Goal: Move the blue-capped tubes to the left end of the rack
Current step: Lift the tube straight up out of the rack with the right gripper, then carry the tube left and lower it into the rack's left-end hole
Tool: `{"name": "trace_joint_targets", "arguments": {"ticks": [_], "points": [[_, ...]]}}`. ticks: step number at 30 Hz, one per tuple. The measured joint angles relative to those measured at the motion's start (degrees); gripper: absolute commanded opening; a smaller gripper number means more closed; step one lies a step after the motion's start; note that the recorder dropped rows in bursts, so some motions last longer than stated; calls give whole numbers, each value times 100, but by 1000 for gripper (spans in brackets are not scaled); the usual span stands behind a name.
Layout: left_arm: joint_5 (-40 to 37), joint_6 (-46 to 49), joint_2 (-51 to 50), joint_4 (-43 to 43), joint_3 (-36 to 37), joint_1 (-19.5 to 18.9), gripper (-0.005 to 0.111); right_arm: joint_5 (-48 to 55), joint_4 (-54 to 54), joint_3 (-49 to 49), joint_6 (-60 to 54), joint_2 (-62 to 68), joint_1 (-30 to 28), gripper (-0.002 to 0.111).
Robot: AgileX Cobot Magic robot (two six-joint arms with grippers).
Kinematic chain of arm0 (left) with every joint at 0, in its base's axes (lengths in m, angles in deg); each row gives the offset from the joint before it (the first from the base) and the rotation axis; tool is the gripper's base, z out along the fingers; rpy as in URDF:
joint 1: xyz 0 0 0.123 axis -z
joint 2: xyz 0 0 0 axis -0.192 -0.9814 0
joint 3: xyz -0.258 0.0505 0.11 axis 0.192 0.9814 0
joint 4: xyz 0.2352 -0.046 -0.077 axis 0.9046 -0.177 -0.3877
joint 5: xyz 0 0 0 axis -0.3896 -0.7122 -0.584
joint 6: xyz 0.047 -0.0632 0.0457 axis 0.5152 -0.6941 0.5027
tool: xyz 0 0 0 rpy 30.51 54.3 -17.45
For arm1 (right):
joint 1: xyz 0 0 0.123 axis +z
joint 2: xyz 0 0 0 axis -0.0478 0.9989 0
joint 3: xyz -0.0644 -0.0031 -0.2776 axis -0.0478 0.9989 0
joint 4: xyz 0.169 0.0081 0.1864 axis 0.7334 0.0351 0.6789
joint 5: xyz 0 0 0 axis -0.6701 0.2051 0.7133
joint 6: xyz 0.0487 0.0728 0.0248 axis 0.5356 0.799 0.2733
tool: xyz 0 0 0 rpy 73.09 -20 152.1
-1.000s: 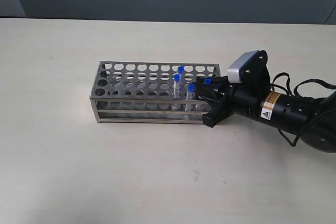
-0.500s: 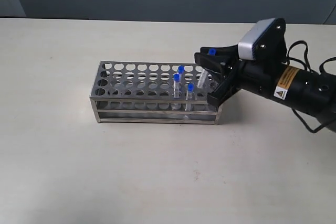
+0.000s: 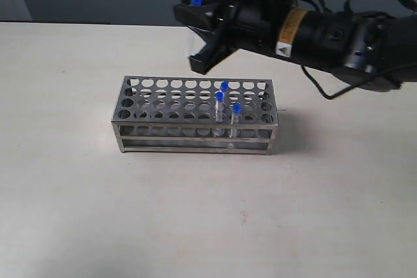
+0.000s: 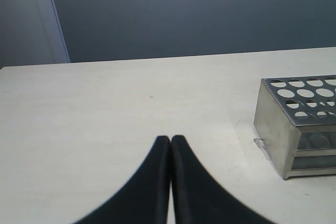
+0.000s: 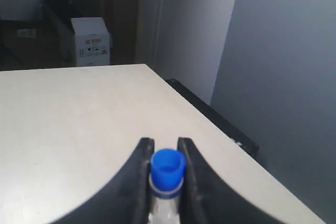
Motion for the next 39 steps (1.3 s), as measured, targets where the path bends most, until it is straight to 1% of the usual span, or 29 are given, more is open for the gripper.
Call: {"name": "trace_joint_targets", "arguments": {"ticks": [1,4,8,10,16,26,33,39], "points": [[0,0,0,0,0,0,1,139,-13,-382,13,266,230,0],[0,0,0,0,0,0,1,603,-25,-1232,91,893,618,0],[0,0,0,0,0,0,1,849,-35,-2093,621,1810,730,0],[0,0,0,0,0,0,1,876,-35,-2284,787,2069,730,0],[0,0,0,0,0,0,1,876,-35,-2377,926,2393,738,0],[0,0,0,0,0,0,1,501,-1,-2423,885,2634,738,0],[0,0,0,0,0,0,1,513,25,-2446,863,2776,738,0],[0,0,0,0,0,0,1,546,-33,-2721,863,3016,738,0]]}}
